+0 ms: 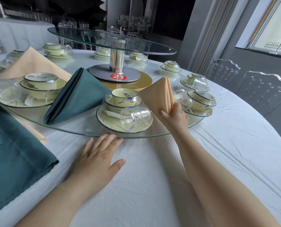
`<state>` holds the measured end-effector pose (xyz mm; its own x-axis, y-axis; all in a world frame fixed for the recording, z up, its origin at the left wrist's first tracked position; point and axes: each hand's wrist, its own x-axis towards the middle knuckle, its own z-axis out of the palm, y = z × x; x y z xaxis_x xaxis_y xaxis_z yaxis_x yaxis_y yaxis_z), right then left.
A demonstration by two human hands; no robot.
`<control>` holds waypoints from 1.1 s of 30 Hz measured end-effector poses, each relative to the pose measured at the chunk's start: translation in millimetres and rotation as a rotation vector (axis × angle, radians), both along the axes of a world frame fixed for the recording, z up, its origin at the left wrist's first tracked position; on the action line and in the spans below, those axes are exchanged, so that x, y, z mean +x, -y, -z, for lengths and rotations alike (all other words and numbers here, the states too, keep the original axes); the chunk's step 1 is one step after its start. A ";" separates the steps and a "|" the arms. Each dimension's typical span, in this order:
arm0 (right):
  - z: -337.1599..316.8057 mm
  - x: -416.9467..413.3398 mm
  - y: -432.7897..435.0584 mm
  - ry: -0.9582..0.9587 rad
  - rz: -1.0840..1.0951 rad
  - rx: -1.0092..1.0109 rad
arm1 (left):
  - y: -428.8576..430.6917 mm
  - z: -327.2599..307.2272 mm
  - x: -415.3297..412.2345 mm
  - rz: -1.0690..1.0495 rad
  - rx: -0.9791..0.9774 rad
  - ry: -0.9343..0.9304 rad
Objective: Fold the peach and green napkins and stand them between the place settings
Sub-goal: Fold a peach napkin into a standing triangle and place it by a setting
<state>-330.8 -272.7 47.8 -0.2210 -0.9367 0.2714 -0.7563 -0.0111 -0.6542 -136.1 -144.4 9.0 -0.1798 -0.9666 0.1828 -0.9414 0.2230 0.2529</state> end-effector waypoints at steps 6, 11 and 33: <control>6.3 -11.5 -11.0 -0.012 -0.032 0.006 | -2.3 -3.7 -1.5 -0.058 0.032 -0.003; 10.5 -12.1 -13.8 -0.086 -0.027 -0.002 | -4.3 -5.1 -2.4 -0.042 0.047 0.013; 13.4 -1.7 -3.6 -0.075 0.242 0.017 | -7.0 -9.1 -5.0 -0.050 0.101 -0.022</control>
<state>-332.4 -269.0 34.3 -0.4195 -0.8633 0.2805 -0.7821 0.1869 -0.5945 -141.1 -137.4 18.1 -0.1279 -0.9880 0.0872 -0.9448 0.1481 0.2924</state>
